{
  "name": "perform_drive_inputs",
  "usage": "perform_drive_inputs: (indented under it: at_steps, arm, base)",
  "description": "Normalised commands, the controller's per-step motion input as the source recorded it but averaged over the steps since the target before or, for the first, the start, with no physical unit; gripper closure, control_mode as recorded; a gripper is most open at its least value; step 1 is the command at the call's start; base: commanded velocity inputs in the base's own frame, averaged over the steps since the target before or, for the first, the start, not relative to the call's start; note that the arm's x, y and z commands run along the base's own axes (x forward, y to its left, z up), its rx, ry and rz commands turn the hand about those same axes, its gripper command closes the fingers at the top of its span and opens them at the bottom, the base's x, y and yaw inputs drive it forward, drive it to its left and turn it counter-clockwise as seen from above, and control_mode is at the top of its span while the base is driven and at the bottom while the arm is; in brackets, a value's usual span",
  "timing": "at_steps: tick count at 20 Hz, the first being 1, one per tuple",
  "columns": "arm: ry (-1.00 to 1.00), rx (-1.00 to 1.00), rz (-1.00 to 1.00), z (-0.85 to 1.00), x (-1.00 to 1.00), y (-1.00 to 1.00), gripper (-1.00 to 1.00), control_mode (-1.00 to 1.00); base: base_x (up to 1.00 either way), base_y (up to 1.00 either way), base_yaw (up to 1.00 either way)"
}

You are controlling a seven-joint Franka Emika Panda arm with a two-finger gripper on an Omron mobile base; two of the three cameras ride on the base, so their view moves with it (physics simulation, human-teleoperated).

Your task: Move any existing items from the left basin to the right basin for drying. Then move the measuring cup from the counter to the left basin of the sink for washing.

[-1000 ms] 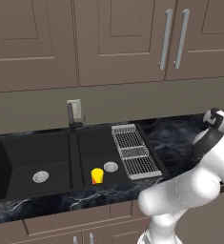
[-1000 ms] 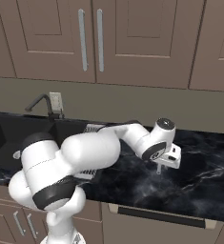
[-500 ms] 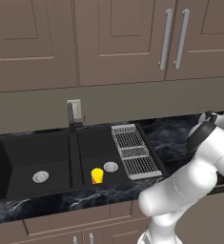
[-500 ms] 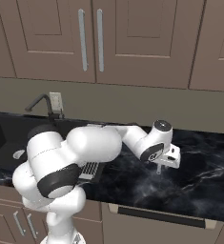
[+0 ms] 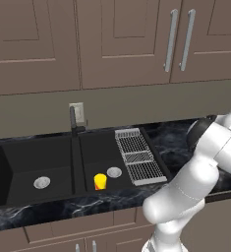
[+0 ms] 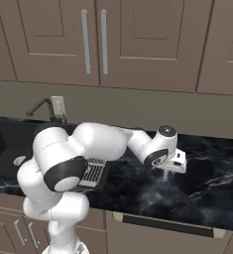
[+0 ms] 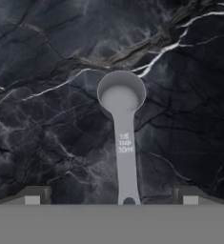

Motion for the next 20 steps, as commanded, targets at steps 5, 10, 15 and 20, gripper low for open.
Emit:
perform_drive_inputs:
  at_steps: [5,10,15,20]
  arm:
    - [0.0,0.0,0.04,-0.09,0.14,-0.02,-1.0,-1.0]
    - [0.0,0.0,0.03,-0.09,0.1,-0.05,-1.0,-1.0]
    - [0.0,0.0,0.02,-0.07,0.04,-0.12,-1.0,-1.0]
    - [0.0,0.0,0.01,-0.07,0.06,-0.07,-1.0,-1.0]
  base:
    - [0.0,0.0,0.0]
    - [0.0,0.0,0.0]
    - [0.0,0.0,0.0]
    - [0.0,0.0,0.0]
